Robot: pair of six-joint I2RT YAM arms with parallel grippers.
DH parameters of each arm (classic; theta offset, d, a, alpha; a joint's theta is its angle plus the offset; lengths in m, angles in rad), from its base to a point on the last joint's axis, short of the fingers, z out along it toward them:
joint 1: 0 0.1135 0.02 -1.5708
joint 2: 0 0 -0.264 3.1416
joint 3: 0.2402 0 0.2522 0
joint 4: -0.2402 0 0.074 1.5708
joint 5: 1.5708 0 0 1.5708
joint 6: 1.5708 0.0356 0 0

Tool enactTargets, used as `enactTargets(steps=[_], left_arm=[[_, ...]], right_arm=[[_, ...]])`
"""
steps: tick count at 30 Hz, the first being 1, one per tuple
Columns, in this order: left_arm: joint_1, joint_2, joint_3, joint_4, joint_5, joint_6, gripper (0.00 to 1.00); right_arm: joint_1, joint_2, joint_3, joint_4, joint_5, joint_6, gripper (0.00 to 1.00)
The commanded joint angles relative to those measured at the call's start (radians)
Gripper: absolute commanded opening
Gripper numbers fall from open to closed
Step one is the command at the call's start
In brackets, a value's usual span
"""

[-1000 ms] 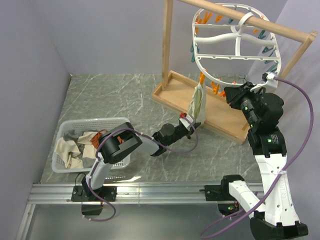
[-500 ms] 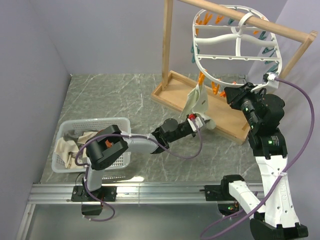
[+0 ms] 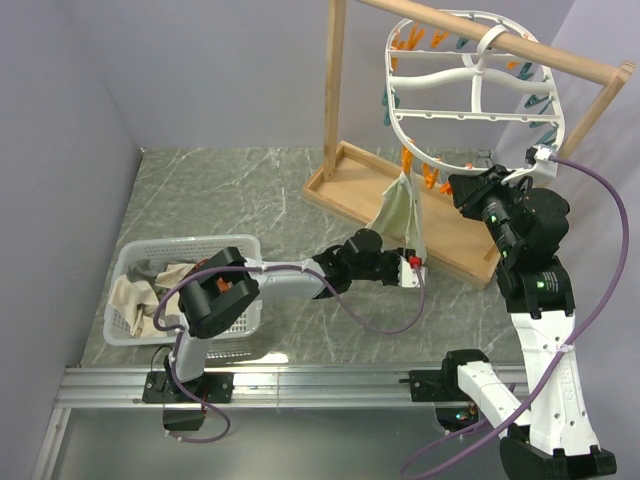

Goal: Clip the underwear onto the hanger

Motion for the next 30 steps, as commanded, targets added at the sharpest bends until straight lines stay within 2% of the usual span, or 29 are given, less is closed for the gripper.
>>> enactTargets(steps=[1,4,5,7,8,9,10,11,12,13,14,16,17,20,24,27,30], left_arm=[[0.012,0.010,0.073,-0.158,0.074,0.131,0.44],[0.035,0.001,0.128,-0.304,0.109,0.203,0.57],[0.043,-0.005,0.138,-0.350,0.123,0.267,0.62],[0.076,-0.042,0.147,-0.476,0.181,0.353,0.66],[0.093,-0.059,0.156,-0.526,0.214,0.464,0.66],[0.109,-0.091,0.165,-0.706,0.247,0.532,0.69],[0.142,-0.106,0.191,-0.793,0.286,0.603,0.74],[0.159,-0.120,0.205,-0.876,0.336,0.743,0.74],[0.175,-0.140,0.222,-0.971,0.361,0.810,0.74],[0.198,-0.149,0.256,-1.114,0.375,0.865,0.74],[0.204,-0.152,0.274,-1.199,0.380,0.972,0.77],[0.210,-0.160,0.332,-1.401,0.358,1.072,0.79],[0.208,-0.163,0.348,-1.442,0.323,1.146,0.79],[0.210,-0.180,0.375,-1.514,0.265,1.227,0.78],[0.216,-0.214,0.369,-1.518,0.182,1.335,0.78],[0.221,-0.247,0.323,-1.469,0.159,1.392,0.78],[0.221,-0.252,0.322,-1.485,0.133,1.436,0.77]], right_arm=[[0.005,-0.007,0.020,0.028,-0.002,-0.013,0.00],[0.005,-0.004,0.017,0.030,-0.002,-0.011,0.00],[0.006,-0.004,0.017,0.031,-0.003,-0.011,0.00],[0.005,-0.006,0.015,0.033,-0.002,-0.012,0.00],[0.005,-0.006,0.015,0.033,0.000,-0.013,0.00],[0.005,-0.006,0.015,0.033,-0.002,-0.011,0.00],[0.006,-0.007,0.014,0.034,-0.002,-0.012,0.00],[0.005,-0.007,0.014,0.036,-0.002,-0.013,0.00],[0.005,-0.007,0.012,0.036,-0.003,-0.011,0.00],[0.005,-0.007,0.012,0.036,-0.003,-0.011,0.00],[0.005,-0.006,0.011,0.039,-0.003,-0.011,0.00],[0.005,-0.006,0.011,0.040,-0.006,-0.009,0.00],[0.003,-0.006,0.008,0.042,-0.009,-0.009,0.00],[0.005,-0.004,0.008,0.046,-0.012,-0.005,0.00],[0.005,-0.001,0.008,0.051,-0.009,-0.006,0.00],[0.003,0.000,0.008,0.049,-0.011,-0.008,0.00],[0.005,-0.003,0.006,0.053,-0.011,-0.006,0.00]])
